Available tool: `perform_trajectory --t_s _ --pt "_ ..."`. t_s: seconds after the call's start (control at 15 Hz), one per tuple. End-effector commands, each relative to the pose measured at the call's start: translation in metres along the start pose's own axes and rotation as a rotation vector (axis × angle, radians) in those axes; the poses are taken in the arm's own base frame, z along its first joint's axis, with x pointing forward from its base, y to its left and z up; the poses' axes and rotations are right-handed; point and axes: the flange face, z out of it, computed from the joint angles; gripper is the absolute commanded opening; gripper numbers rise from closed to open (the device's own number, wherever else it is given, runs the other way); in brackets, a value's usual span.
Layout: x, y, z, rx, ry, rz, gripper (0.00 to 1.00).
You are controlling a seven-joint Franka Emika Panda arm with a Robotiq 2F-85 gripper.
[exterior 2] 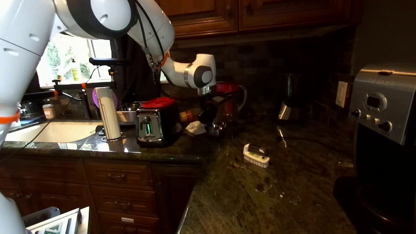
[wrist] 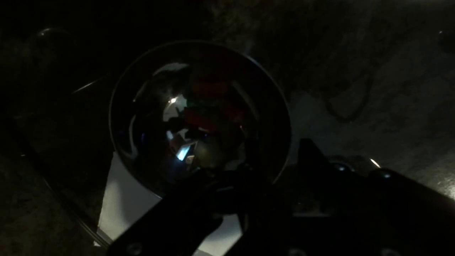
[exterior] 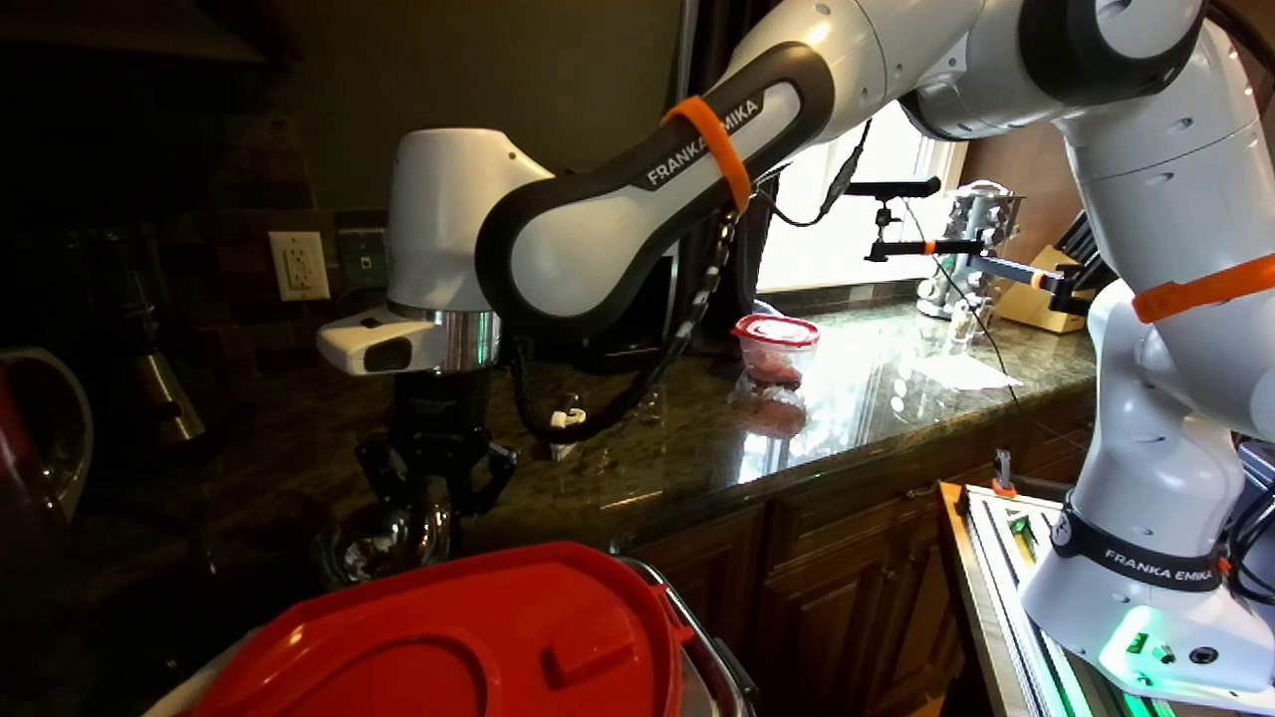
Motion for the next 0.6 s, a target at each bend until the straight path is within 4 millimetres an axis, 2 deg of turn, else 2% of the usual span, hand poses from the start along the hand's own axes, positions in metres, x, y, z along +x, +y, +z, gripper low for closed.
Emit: perform_trajectory --t_s 0.0,0.13,0.27,0.4,0.53 --pt "-0.017 -0.007 -0.028 -0.014 0.041 0.047 0.66" --pt "-0.046 -0.019 -0.056 -0.017 0.021 0.105 0.82" --pt "-0.096 -0.035 -0.071 0.016 -0.042 0.138 0.97" --pt "-0.144 -0.054 -0.082 0.035 -0.052 0.232 1.0" --pt "-0.201 -0.074 -0.086 0.037 -0.046 0.342 1.0"
